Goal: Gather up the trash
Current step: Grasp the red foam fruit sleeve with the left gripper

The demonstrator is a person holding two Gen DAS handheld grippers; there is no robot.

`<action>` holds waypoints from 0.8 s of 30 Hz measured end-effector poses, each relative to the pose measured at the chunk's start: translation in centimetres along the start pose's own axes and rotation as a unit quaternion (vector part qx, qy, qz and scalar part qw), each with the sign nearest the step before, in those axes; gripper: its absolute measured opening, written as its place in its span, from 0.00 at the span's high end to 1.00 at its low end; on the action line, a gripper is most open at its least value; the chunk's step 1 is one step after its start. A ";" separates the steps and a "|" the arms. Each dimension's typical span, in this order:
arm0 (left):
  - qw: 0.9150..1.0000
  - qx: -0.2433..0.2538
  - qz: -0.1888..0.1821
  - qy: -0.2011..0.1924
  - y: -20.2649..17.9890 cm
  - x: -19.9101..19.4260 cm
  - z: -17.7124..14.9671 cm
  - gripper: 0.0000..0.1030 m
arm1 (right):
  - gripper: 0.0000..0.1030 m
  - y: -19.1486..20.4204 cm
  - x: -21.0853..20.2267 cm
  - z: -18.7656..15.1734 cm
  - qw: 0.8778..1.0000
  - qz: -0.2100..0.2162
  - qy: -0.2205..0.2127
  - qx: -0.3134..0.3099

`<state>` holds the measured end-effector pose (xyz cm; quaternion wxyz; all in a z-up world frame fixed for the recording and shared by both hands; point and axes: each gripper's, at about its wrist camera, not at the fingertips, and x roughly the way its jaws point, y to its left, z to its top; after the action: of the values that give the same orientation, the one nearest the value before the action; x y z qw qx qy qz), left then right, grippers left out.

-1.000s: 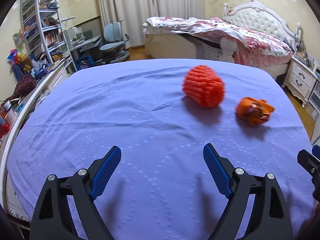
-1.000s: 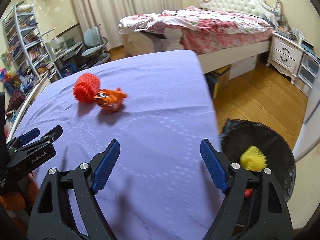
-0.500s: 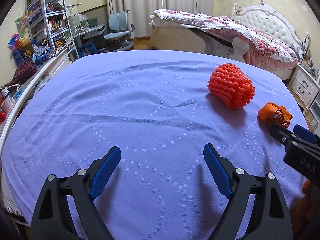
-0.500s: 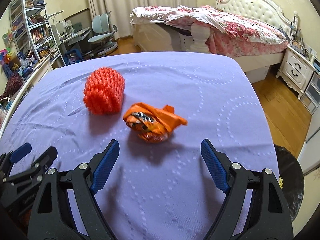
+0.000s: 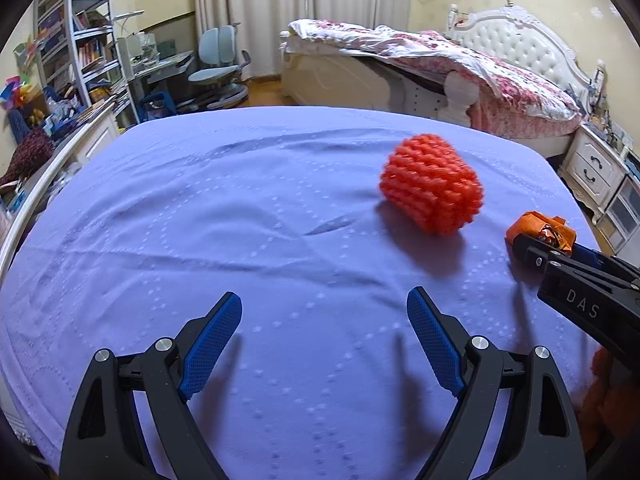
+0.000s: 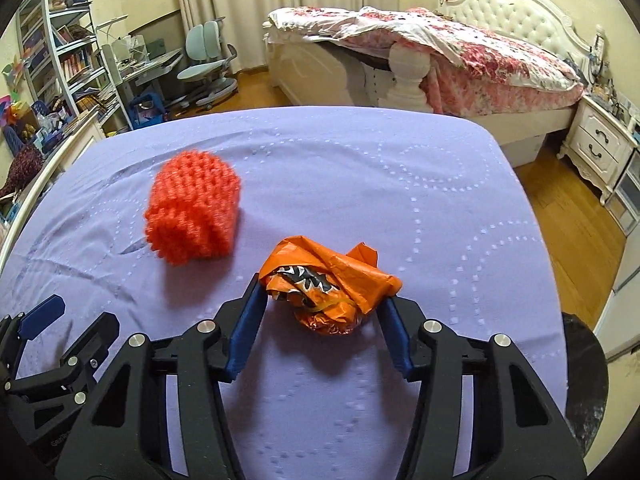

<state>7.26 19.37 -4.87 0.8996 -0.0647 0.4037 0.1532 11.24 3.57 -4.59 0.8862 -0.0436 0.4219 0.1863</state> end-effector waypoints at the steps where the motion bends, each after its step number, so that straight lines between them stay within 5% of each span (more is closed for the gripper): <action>1: 1.000 0.004 -0.004 -0.001 -0.4 0.1 0.1 0.18 | 0.49 -0.5 0.0 0.1 1.000 -0.003 0.000 0.006; 13: 0.999 0.034 -0.022 -0.006 -5.4 1.3 1.8 0.18 | 0.49 -5.2 0.2 0.9 0.999 -0.009 -0.002 0.038; 24: 1.000 0.026 -0.012 -0.004 -6.2 3.7 4.4 0.18 | 0.49 -5.9 0.6 1.1 0.999 0.005 0.003 0.043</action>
<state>14.78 15.41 -4.75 0.9043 -0.0458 0.4033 0.1322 14.52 -1.49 -4.84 0.8851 -0.0038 0.4325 0.1718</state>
